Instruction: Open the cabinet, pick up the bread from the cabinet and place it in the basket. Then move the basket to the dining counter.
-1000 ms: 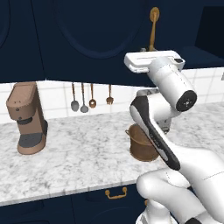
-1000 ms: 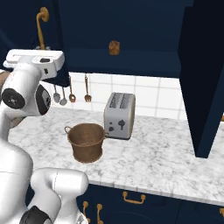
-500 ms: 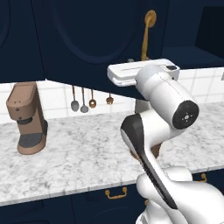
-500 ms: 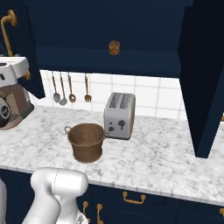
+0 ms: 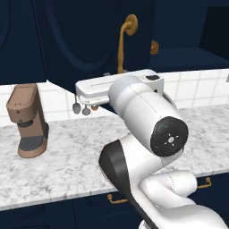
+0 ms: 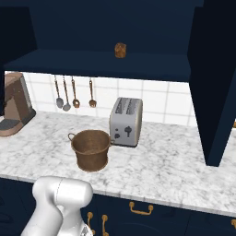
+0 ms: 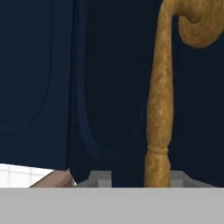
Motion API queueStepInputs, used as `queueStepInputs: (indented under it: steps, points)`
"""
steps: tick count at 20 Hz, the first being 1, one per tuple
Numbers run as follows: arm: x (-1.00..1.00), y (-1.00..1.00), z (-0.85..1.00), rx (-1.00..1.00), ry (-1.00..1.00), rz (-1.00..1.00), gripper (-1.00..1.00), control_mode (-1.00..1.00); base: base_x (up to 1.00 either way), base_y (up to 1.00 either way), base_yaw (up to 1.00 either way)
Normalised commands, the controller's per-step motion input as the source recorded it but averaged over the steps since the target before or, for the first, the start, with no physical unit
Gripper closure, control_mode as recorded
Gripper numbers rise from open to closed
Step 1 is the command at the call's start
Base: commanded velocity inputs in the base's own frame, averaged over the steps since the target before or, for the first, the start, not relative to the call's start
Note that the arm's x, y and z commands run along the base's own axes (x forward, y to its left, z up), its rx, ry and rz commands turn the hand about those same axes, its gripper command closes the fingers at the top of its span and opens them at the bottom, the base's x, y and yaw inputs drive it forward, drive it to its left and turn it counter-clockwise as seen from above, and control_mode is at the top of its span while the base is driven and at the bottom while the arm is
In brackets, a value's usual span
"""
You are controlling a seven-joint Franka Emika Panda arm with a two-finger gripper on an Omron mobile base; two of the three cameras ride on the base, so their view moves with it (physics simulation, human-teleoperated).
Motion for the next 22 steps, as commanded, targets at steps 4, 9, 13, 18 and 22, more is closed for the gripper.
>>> queueStepInputs:
  steps: [4, 9, 13, 18, 22]
  points:
    - [-0.07, 0.85, 0.08, -0.05, 0.10, 0.00, 1.00, -1.00, 0.00, 0.00, 0.00]
    - [0.00, 0.19, 0.00, -0.01, 0.05, 0.00, -1.00, -1.00, 0.00, 0.00, 0.00]
    - [-0.82, -0.21, 0.00, 0.00, 0.00, 0.01, -1.00, -1.00, 0.00, 0.00, 0.00]
    - [-1.00, -0.92, 0.00, 0.00, -0.01, 0.00, -1.00, -1.00, 0.00, 0.00, 0.00]
    - [-0.11, -1.00, 0.00, 0.08, 0.00, 0.06, -1.00, -1.00, 0.00, 0.00, 0.00]
